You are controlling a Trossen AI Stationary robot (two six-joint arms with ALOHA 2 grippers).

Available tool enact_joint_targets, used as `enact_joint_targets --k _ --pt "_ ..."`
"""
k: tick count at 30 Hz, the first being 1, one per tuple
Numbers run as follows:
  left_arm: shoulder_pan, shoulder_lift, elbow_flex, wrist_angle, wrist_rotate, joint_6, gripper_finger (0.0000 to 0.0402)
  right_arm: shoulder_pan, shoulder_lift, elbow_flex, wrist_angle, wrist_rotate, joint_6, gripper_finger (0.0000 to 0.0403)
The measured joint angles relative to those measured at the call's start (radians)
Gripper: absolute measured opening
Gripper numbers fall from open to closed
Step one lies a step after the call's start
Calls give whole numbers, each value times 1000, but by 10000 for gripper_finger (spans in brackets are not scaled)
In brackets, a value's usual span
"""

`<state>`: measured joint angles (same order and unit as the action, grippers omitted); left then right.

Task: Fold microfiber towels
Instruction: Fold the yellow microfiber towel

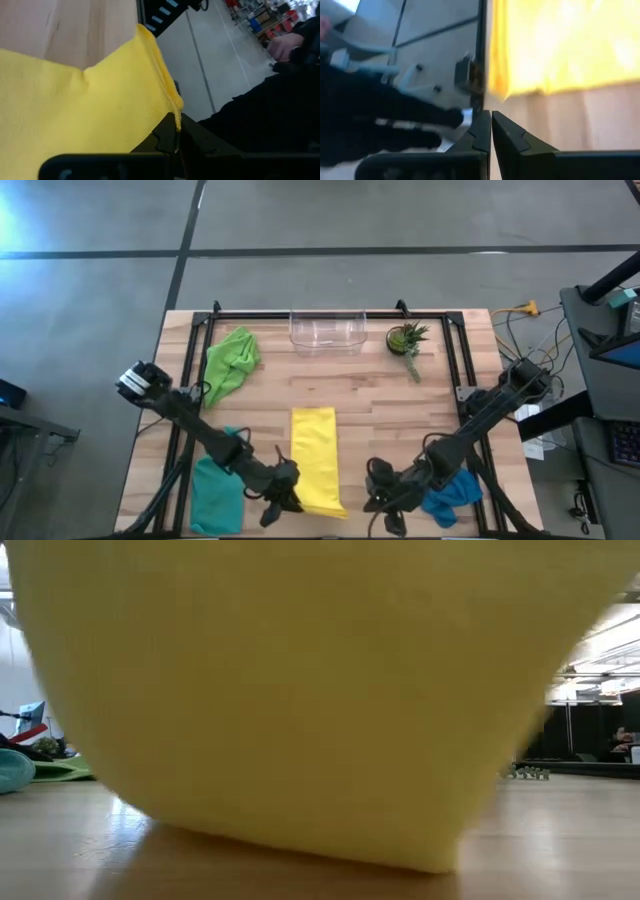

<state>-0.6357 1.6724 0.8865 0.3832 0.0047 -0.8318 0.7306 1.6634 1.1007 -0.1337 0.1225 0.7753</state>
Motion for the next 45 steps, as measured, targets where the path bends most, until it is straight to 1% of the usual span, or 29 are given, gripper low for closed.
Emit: enact_joint_targets --k 2,5,8,12,15,18,21,28,38,42,45 --pt "2 23 20 6 0 0 0 2 0 0 14 30 -19 22" --pt "6 36 27 3 -14 2 0 4 0 0 15 35 -21 52" --pt "9 36 25 2 -45 2 0 3 7 0 18 39 -23 96" --pt "17 36 25 4 -47 4 0 2 9 0 19 63 -27 161" --pt "21 35 25 4 -47 5 0 2 9 -5 17 65 -28 200" --pt "23 35 25 4 -49 6 0 0 27 -6 24 65 -26 227" --pt "25 34 24 2 -50 6 0 0 65 -4 51 61 -20 245" --pt "27 34 24 3 -51 6 0 -5 153 30 63 62 -21 268" --pt "27 33 23 3 -53 2 0 -14 206 33 70 60 -23 269" --pt "27 33 23 2 -59 2 0 -20 215 39 73 63 -38 256" --pt "28 33 23 2 -66 2 0 -24 215 39 75 63 -63 233"
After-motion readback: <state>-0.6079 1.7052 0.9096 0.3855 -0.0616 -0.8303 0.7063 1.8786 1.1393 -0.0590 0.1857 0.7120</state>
